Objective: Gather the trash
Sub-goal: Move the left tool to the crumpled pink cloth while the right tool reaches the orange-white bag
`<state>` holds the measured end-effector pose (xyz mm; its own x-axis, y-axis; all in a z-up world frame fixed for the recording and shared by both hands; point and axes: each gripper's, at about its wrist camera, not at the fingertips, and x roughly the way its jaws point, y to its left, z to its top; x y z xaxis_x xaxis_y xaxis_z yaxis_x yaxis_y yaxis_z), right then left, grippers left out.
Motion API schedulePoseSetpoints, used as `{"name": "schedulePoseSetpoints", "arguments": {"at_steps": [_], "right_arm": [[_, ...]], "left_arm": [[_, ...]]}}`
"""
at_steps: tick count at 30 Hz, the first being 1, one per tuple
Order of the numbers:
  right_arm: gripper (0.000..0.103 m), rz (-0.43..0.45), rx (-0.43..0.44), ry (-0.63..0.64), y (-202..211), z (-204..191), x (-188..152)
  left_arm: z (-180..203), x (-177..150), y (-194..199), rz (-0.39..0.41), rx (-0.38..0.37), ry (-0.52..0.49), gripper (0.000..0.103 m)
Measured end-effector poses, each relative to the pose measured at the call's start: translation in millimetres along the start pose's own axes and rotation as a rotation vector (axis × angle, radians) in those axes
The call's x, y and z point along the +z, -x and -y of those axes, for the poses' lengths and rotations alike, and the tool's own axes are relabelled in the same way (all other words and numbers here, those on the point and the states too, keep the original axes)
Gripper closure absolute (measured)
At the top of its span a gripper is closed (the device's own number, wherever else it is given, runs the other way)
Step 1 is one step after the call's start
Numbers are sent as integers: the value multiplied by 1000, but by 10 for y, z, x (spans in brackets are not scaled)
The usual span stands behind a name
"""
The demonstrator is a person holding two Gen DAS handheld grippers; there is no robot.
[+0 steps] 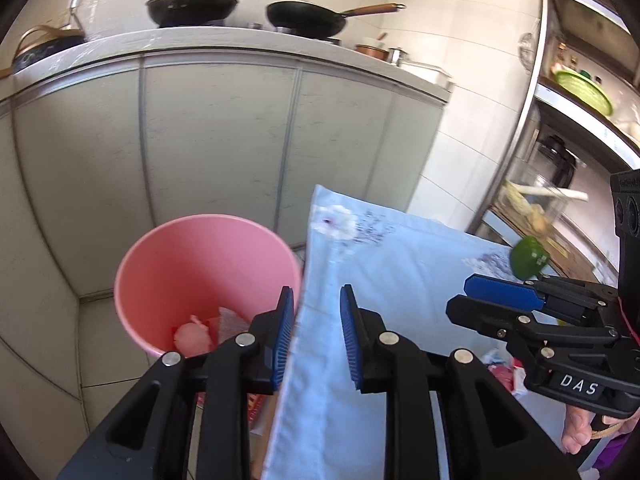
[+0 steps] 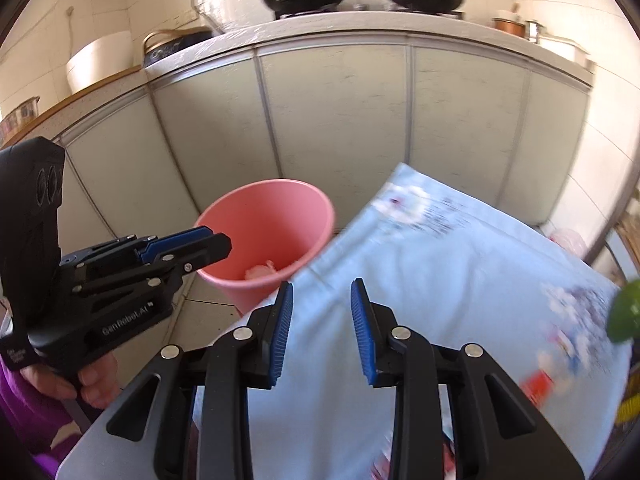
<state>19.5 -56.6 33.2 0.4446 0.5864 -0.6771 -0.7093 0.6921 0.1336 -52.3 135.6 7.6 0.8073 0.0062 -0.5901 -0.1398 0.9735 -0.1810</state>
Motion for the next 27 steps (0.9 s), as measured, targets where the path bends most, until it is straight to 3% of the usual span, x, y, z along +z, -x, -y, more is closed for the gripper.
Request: {"name": "schedulePoseSetpoints", "arguments": {"at_steps": [5,12,21,27], "right_arm": [[72,31,-80,-103,441,424,-288],[72,53,-211,-259,912,1053,-767],[72,34,-241,-377,1106,1418,-1249],[63,3,-227,-435,1044,1554,-1460]], "left_arm": [[360,-93,32,-25,-86,-75,74],[822,-302,-51,-131,-228,-166,74],[1319,-580,-236,-268,-366,-295,74],[1583,-777,-470,-362,-357,-389,74]]}}
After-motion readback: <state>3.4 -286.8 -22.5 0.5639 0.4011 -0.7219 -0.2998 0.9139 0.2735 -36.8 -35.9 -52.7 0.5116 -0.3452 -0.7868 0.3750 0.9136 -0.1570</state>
